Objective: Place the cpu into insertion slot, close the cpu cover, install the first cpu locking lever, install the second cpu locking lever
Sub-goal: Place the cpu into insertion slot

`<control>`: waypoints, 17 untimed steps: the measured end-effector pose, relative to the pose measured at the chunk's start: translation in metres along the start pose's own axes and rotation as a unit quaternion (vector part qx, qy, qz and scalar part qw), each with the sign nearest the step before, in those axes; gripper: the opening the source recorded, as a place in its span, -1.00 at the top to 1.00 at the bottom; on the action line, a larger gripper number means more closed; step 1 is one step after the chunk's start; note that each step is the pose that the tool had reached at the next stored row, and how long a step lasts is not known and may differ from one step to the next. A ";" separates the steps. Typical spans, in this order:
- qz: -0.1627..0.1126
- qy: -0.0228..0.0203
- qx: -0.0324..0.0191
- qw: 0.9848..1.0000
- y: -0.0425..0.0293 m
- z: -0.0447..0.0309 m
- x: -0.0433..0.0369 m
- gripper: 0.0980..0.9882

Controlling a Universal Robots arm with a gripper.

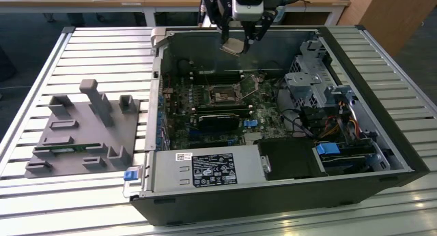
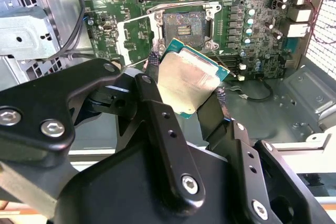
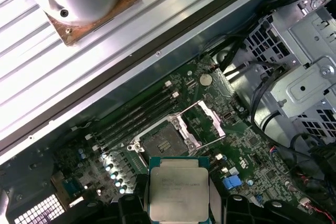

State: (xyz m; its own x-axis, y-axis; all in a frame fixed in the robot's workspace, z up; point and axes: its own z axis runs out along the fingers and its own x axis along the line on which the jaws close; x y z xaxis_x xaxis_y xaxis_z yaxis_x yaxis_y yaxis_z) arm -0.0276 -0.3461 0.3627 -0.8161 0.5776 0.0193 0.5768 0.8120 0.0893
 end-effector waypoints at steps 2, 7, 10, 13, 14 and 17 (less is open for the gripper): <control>0.003 0.000 0.000 1.000 0.0000 0.0000 0.0000 0.00; 0.014 -0.001 0.000 1.000 -0.0001 0.0001 0.0001 0.00; 0.020 -0.002 0.000 1.000 -0.0001 0.0001 0.0001 0.00; 0.025 -0.002 0.000 1.000 -0.0001 0.0001 0.0001 0.00; 0.026 -0.002 0.000 1.000 -0.0001 0.0001 0.0001 0.00; 0.030 -0.003 -0.001 1.000 -0.0002 0.0003 0.0002 0.00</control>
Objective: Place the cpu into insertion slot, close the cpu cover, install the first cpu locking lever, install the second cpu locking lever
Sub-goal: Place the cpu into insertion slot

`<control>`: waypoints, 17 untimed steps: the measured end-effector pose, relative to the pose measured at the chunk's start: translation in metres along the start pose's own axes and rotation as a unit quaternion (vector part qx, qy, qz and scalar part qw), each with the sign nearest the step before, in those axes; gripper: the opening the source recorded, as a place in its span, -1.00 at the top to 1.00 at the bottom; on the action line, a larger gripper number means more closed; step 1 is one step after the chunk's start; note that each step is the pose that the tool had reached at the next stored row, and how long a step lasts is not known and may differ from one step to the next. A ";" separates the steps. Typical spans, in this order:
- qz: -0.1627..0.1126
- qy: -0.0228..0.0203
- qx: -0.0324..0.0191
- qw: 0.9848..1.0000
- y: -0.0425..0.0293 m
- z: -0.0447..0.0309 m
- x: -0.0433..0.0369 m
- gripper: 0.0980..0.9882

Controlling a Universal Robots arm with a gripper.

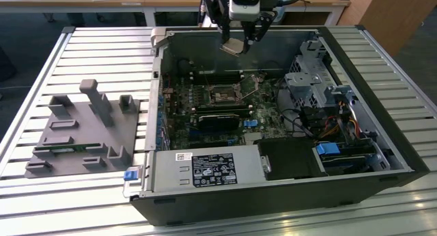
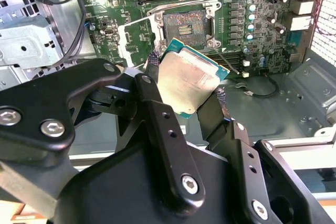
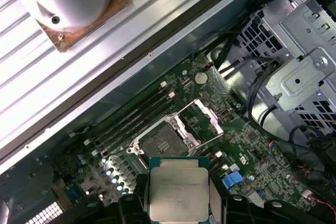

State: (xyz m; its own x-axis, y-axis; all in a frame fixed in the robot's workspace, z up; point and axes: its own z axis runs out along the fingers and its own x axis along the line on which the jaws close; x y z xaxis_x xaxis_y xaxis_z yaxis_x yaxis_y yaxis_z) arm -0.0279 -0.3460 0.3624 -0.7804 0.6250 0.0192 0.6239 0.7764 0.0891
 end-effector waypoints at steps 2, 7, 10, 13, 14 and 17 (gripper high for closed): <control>0.002 0.000 0.000 1.000 -0.0001 0.0001 0.0002 0.00; 0.009 -0.001 0.000 1.000 -0.0004 0.0002 0.0005 0.00; 0.012 -0.001 0.000 1.000 -0.0005 0.0003 0.0006 0.00; 0.016 -0.001 0.000 1.000 -0.0006 0.0003 0.0007 0.00; 0.017 -0.002 0.000 1.000 -0.0007 0.0003 0.0008 0.00; 0.022 -0.002 0.000 1.000 -0.0008 0.0004 0.0010 0.00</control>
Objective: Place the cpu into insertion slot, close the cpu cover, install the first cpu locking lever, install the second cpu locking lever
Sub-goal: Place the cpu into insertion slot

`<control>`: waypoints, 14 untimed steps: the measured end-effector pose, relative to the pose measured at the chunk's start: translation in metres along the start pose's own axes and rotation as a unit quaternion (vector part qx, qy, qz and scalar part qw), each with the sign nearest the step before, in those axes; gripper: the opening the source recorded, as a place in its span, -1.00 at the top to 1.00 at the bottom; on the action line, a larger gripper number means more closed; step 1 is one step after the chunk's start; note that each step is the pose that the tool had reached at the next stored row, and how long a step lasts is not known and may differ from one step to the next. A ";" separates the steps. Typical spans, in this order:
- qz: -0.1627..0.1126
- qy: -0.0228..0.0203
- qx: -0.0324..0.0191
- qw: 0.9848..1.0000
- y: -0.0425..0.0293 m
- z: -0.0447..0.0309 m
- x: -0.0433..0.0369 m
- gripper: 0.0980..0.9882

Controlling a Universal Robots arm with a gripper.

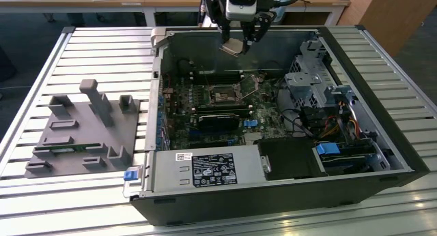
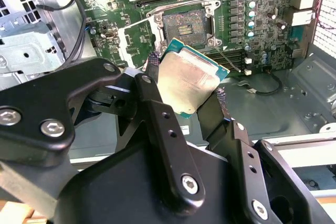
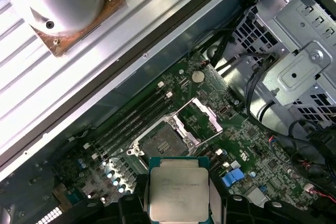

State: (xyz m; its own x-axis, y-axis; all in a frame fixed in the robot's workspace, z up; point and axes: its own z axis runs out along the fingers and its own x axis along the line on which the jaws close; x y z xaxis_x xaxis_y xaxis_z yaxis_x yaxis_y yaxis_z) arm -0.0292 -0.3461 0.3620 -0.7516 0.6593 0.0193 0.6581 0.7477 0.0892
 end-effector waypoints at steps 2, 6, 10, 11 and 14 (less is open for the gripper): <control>0.004 0.000 0.000 1.000 -0.0001 0.0001 0.0001 0.00; 0.012 -0.001 0.000 1.000 -0.0001 0.0001 0.0001 0.00; 0.019 -0.002 0.000 1.000 -0.0001 0.0001 0.0001 0.00; 0.021 -0.002 0.000 1.000 -0.0001 0.0001 0.0001 0.00; 0.026 -0.002 -0.001 1.000 -0.0001 0.0001 0.0001 0.00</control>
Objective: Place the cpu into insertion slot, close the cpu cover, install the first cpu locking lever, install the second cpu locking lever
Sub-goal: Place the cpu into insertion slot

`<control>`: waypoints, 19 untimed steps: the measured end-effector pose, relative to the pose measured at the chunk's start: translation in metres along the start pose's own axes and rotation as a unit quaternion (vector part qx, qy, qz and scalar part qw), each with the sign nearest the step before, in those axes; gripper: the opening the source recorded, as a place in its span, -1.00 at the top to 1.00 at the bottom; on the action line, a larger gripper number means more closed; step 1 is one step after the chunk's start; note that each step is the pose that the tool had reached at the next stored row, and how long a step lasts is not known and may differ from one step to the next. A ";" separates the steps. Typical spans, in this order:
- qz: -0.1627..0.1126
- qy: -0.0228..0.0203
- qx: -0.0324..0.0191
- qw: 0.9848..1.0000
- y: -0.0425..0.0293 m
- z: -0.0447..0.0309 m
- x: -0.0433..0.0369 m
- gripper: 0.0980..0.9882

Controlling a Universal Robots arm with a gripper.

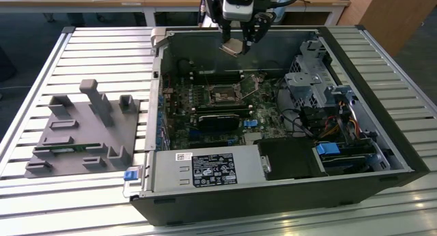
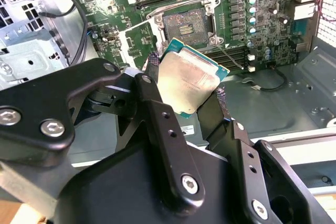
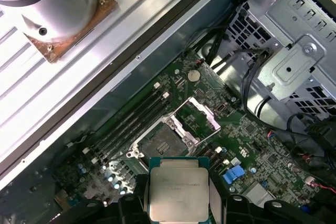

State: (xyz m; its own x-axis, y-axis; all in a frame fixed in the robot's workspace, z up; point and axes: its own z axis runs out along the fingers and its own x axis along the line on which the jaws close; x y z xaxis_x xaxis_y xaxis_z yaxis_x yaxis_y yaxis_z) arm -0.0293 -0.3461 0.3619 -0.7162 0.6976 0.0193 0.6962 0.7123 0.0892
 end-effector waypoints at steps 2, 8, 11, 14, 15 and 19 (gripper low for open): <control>0.003 0.000 0.000 1.000 0.0000 0.0000 0.0000 0.00; 0.012 -0.001 0.000 1.000 0.0000 0.0000 0.0000 0.00; 0.016 -0.001 0.000 1.000 -0.0001 0.0000 0.0001 0.00; 0.020 -0.002 0.000 1.000 -0.0001 0.0000 0.0001 0.00; 0.021 -0.002 0.000 1.000 -0.0001 0.0000 0.0001 0.00; 0.027 -0.002 -0.001 1.000 -0.0002 0.0000 0.0002 0.00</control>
State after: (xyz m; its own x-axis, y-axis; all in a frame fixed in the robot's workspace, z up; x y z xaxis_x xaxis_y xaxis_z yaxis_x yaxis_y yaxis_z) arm -0.0296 -0.3461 0.3619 -0.6778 0.7350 0.0193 0.7334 0.6740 0.0892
